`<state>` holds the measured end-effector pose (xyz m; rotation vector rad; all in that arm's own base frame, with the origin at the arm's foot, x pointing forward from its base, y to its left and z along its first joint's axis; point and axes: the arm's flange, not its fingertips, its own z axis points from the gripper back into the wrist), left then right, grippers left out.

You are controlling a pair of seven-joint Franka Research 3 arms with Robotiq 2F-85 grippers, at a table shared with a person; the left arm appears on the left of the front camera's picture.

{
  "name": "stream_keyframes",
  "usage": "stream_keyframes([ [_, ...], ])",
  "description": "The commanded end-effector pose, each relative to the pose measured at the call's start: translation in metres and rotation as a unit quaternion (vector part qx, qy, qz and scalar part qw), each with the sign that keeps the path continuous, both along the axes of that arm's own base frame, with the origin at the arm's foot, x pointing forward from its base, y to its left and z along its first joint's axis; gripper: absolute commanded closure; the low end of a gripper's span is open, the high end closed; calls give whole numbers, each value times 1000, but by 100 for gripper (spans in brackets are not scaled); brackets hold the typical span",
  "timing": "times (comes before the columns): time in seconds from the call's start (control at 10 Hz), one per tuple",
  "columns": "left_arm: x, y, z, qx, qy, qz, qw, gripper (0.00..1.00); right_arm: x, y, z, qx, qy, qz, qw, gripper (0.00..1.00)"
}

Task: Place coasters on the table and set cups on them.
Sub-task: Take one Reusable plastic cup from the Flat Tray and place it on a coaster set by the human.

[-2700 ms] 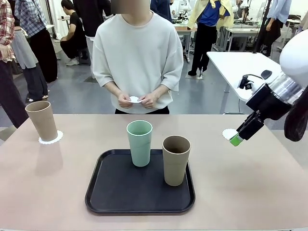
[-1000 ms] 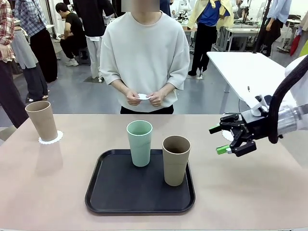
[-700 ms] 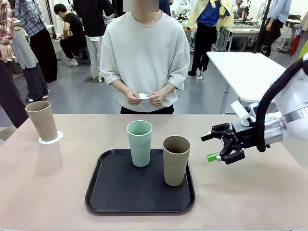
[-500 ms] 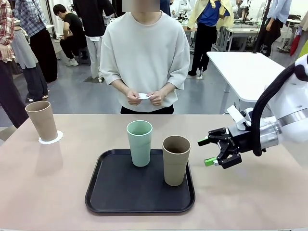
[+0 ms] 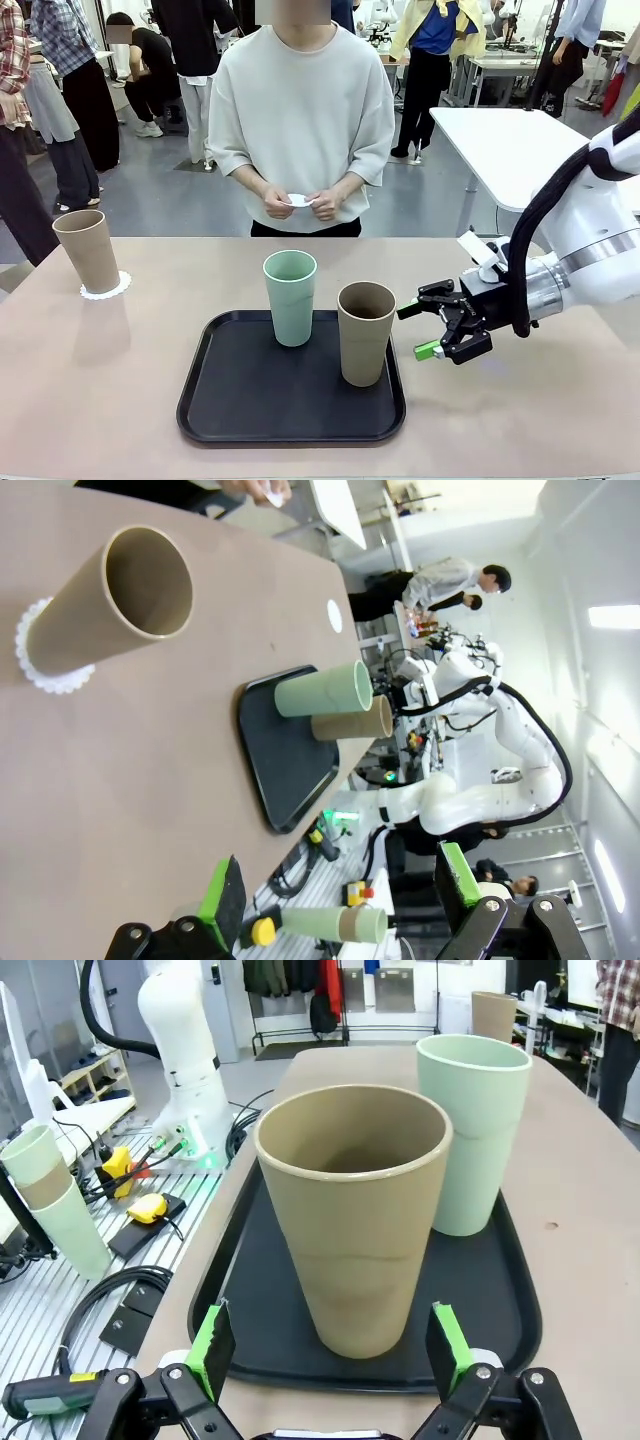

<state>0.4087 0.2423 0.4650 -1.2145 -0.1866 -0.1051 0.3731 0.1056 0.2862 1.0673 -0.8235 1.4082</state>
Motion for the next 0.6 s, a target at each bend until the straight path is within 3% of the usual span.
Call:
stream_keyframes([
  [0.0, -2, 0, 2, -3, -3, 2, 1000, 0, 8, 14, -9, 5, 11, 6, 1000, 0],
  [0.5, -2, 0, 2, -3, -3, 2, 1000, 0, 17, 36, -26, 1, 17, 17, 1000, 0],
])
